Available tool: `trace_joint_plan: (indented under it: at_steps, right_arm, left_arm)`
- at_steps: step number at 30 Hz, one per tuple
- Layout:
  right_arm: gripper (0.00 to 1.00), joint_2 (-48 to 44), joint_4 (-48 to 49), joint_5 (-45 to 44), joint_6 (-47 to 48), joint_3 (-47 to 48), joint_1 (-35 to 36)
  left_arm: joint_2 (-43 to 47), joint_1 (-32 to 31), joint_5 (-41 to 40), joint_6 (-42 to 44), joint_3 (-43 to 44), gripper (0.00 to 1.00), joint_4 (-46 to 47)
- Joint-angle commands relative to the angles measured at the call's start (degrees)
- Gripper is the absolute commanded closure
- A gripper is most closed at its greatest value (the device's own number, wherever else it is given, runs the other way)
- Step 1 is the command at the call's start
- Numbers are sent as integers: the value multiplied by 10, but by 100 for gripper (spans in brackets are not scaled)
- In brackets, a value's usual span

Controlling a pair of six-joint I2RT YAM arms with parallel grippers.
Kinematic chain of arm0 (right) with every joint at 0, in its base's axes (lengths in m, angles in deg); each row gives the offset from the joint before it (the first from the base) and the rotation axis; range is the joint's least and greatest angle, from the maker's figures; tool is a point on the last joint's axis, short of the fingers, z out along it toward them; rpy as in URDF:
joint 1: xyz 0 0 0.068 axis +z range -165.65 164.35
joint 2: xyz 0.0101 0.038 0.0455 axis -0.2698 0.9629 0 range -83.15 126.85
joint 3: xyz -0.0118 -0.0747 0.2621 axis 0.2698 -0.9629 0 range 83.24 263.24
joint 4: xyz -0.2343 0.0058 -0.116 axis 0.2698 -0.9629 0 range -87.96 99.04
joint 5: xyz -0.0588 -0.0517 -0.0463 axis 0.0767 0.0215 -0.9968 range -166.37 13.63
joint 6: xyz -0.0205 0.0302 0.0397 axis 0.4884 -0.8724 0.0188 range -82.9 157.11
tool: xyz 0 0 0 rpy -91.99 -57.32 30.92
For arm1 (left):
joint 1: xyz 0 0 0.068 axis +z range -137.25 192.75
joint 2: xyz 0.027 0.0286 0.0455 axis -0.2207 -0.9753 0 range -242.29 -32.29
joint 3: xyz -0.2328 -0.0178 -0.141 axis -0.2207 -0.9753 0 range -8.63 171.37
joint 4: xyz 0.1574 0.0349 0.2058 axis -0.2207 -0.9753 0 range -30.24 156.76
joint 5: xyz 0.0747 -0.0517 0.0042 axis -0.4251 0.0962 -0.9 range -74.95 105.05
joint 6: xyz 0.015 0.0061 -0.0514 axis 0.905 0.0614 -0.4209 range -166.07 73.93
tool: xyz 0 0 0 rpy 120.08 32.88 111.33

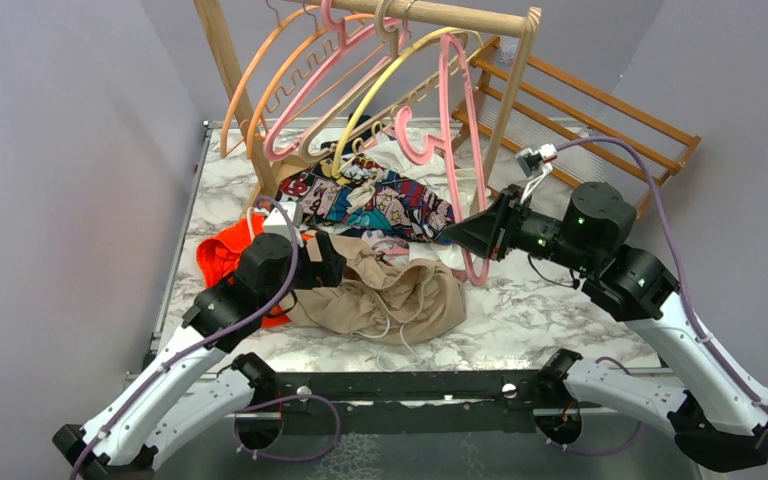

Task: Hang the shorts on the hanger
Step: Pick up the hanger from the clothesline.

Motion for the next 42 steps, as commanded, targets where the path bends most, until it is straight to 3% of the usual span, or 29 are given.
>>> trace_joint_plan:
  at_steps: [1,10,20,30,42]
  right_arm:
    - [99,-25,-23,66,25,-22,-1]
    - [99,-54,-59,175,104,-68,-1]
    - [99,-69,-140,251,189,-84,-1]
    - [99,-105,-216,291,223,-89,0]
    - [99,-160,-211,151,200,-68,-1]
  left_arm:
    - [40,2,8,-7,45,1,-42]
    - [105,2,37,14,109,1,-84]
    - [133,2,66,141,201,1,-82]
    - [156,2,147,235,213,1,-3]
    - [129,2,171,218,174,1,51]
